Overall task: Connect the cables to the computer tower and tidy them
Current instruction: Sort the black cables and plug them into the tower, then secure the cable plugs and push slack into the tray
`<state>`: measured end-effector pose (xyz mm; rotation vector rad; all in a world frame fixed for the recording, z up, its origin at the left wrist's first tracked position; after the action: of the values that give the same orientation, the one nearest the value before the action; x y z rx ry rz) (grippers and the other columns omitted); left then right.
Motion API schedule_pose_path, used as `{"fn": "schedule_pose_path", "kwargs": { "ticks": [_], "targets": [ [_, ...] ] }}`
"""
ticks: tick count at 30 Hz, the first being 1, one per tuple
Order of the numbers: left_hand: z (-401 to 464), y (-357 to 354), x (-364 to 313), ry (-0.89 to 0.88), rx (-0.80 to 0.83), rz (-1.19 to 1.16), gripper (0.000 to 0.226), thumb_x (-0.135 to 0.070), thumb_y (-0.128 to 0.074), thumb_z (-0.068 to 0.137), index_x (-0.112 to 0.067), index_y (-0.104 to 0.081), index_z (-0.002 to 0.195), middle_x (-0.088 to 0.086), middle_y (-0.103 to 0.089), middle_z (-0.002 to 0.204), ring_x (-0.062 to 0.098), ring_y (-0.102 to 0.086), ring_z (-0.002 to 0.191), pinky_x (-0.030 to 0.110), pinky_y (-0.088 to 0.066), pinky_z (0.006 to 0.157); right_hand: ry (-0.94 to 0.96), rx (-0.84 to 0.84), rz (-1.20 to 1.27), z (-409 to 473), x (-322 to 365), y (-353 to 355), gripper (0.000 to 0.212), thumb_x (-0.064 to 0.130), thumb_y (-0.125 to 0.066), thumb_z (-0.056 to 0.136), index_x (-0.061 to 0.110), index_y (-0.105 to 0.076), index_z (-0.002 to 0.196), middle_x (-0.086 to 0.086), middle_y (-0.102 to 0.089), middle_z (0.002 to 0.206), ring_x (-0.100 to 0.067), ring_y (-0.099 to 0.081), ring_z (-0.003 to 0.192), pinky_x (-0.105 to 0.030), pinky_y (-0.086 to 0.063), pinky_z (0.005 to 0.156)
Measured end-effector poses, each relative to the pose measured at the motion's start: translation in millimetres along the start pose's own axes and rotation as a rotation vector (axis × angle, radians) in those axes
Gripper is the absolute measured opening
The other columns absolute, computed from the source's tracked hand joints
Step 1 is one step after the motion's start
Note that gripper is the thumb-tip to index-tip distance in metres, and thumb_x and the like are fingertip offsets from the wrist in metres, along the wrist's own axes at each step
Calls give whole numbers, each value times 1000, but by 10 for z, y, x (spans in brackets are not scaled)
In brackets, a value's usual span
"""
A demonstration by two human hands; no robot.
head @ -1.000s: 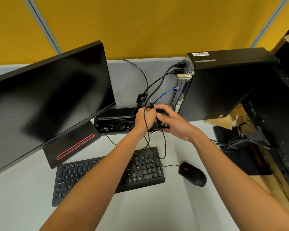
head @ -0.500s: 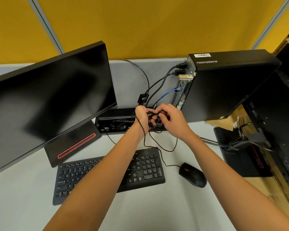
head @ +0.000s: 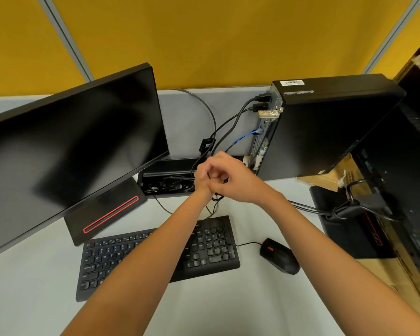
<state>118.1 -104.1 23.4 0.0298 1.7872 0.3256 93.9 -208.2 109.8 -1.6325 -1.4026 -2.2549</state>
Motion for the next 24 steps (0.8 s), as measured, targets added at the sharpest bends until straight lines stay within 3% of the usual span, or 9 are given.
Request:
{"fn": "schedule_pose_path", "kwargs": {
  "ticks": [2,4,7,10,13,15,19,22,24],
  "targets": [
    [-11,20,-14,89,-8,142,27,4,-53,84,-15,-47,66,-2,-47,63,11,-52,60,24,-43,58,-34,33,-9,-9,-64,58,24,-4,-61,79,16,-68,91,-5,-50,95,-13,-55,76,-17,-47,69],
    [-36,44,-35,154,25,121,24,-7,-51,84,-14,-47,62,2,-46,60,19,-46,62,31,-39,58,-71,-21,-100,-18,-177,118,26,-5,-60,77,17,-70,87,-5,-52,91,-12,-52,73,-13,-43,69],
    [-83,83,-130,185,142,64,9,-16,-55,89,-12,-62,83,1,-51,67,14,-48,63,26,-39,54,-185,-137,-276,-6,-461,171,29,-5,-57,78,19,-71,83,-1,-52,86,-15,-53,76,-21,-43,74],
    [-85,77,-166,196,187,57,20,-20,-55,92,-13,-61,110,1,-59,84,8,-52,68,23,-39,52,-238,-139,-261,-32,-611,138,32,-6,-52,82,17,-74,90,3,-56,85,-13,-54,80,-23,-45,75],
    [-72,87,-196,190,141,-7,18,-20,-49,93,-17,-55,110,3,-56,93,9,-50,70,24,-38,52,-252,-163,-125,-27,-581,92,28,2,-54,83,16,-73,97,7,-56,84,-8,-54,77,-14,-43,68],
    [-52,103,-194,174,127,-29,15,-20,-46,94,-18,-51,108,3,-54,95,10,-49,71,24,-36,54,-263,-142,-83,-2,-568,43,21,10,-62,80,17,-69,99,4,-55,85,-9,-53,76,-16,-42,67],
    [-24,109,-242,118,147,-71,12,-21,-46,94,-20,-45,106,3,-56,94,7,-48,67,18,-36,51,-178,-179,-263,73,-662,-56,23,28,-70,81,17,-62,99,4,-56,86,-10,-53,77,-18,-41,66],
    [-13,155,-306,81,214,-71,14,-26,-45,98,-16,-40,105,-2,-50,81,3,-44,58,11,-34,44,-113,-223,-280,103,-717,-70,11,22,-63,87,15,-62,95,3,-55,78,-12,-52,69,-23,-41,64],
    [19,185,-331,78,269,-54,17,-29,-41,99,-14,-35,105,-4,-43,74,4,-38,54,14,-31,45,-107,-261,-252,124,-760,-75,5,18,-59,87,14,-62,89,3,-55,73,-14,-52,66,-28,-44,61]
  ]
}}
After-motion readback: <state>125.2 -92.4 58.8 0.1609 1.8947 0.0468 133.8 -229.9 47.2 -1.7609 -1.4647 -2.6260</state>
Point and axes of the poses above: each hand's wrist, its own z-axis towards the middle knuckle, its own y-axis out of the back of the hand, x = y × z, the point moved 1 cm from there along z, towards the middle knuckle
